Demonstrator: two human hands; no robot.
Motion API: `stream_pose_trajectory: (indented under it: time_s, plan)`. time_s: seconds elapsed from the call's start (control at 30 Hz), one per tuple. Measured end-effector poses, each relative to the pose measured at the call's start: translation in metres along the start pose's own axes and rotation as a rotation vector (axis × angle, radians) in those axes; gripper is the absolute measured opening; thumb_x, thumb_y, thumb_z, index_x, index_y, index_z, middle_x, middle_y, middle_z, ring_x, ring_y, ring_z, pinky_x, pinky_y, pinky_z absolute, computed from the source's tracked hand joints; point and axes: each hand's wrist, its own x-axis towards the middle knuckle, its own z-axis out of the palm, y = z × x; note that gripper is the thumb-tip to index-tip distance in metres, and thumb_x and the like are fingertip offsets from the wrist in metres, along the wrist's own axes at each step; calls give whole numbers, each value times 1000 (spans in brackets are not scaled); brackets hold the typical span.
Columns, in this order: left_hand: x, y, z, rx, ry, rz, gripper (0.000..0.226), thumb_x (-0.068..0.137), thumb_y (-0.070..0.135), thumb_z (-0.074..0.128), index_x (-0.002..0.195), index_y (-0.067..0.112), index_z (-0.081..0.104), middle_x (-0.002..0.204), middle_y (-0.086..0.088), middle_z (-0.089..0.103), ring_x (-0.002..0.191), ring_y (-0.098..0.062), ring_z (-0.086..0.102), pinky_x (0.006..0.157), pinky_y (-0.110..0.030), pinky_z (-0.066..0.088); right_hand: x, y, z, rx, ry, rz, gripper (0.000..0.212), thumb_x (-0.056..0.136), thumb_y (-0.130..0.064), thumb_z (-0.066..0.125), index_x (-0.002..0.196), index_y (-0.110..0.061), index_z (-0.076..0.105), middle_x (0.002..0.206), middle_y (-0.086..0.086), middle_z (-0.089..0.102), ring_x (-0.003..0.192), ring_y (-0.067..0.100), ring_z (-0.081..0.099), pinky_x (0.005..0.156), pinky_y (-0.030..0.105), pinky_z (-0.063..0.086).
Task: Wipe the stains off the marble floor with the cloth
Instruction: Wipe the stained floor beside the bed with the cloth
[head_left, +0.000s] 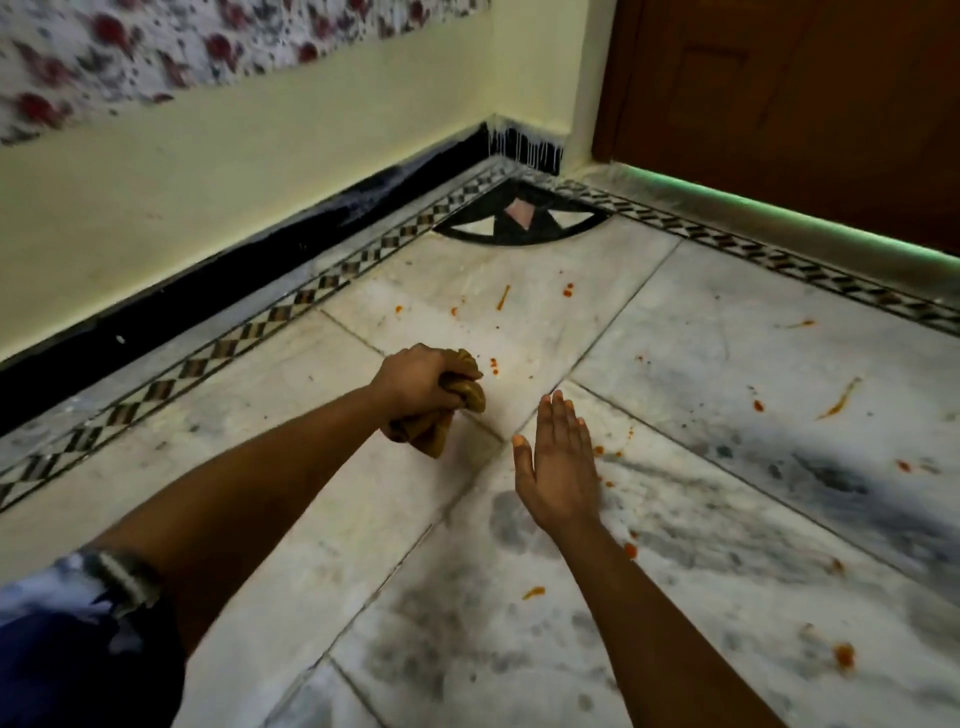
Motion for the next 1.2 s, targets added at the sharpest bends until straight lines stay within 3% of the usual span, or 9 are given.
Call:
stream_pose_trajectory:
  time_s: [0.13, 0.23, 0.43, 0.63, 0.7, 0.83, 0.97, 1.07, 1.2]
  plan:
    - [20, 5, -18, 33, -58, 27, 47, 81, 36, 67, 126, 38, 55, 131, 7, 57, 116, -18, 51, 86, -31, 43, 14, 10, -8, -60, -32, -20, 86, 78, -54, -8, 149, -7, 4, 158, 10, 0, 146, 18, -4, 111, 25, -13]
    - [32, -1, -13, 45, -94, 51, 47, 81, 34, 67, 126, 38, 56, 129, 6, 58, 114, -19, 53, 86, -34, 46, 29, 18, 0, -100, -81, 7, 75, 85, -47, 3, 149, -6, 1, 158, 10, -4, 145, 17, -7, 112, 26, -13]
    - [83, -18, 36, -50, 10, -3, 48, 81, 39, 67, 127, 39, 54, 134, 4, 55, 118, -24, 51, 89, -35, 45, 55, 35, 32, -89, -75, 55, 74, 87, -45, 9, 149, -5, 3, 158, 11, 0, 146, 19, -4, 113, 26, -12]
    - [136, -22, 78, -68, 104, -97, 72, 80, 45, 65, 143, 37, 30, 131, -11, 55, 117, -35, 51, 89, -38, 42, 81, 66, 52, -138, -89, 82, 73, 88, -43, 13, 148, -3, 7, 157, 14, 4, 146, 22, 1, 114, 29, -8]
    - [148, -26, 97, -108, 76, -78, 71, 83, 54, 56, 145, 35, 26, 142, -8, 46, 129, -32, 41, 99, -40, 35, 93, 75, 58, -152, -83, 95, 72, 88, -42, 13, 148, -3, 7, 157, 14, 4, 146, 22, 1, 115, 29, -6]
    - [160, -25, 133, -1, 39, -31, 64, 85, 66, 26, 145, 45, 16, 159, 3, 9, 145, -26, 7, 113, -50, 6, 116, 87, 69, -197, -76, 102, 71, 88, -40, 13, 148, -2, 7, 157, 16, 4, 146, 24, 2, 114, 29, -6]
    - [180, -20, 130, 17, 66, -79, 55, 93, 60, 28, 144, 46, 16, 159, 3, 4, 146, -25, 1, 113, -52, 3, 139, 90, 77, -238, -102, 150, 64, 96, -37, 16, 148, -2, 3, 157, 17, 0, 146, 24, -1, 115, 32, -5]
    - [188, -5, 128, 0, 47, -117, 54, 94, 57, 26, 145, 46, 13, 159, 2, 0, 145, -26, -5, 114, -52, -3, 139, 89, 83, -257, -21, 169, 65, 93, -36, 16, 148, 0, 9, 156, 18, 6, 145, 26, 5, 116, 34, -1]
    - [147, -17, 134, 72, 39, 120, 56, 90, 61, 19, 144, 46, 9, 159, 3, 2, 146, -25, 0, 114, -49, -1, 138, 89, 85, -247, -6, 167, 65, 93, -35, 17, 147, 0, 12, 156, 18, 10, 145, 27, 9, 116, 35, 1]
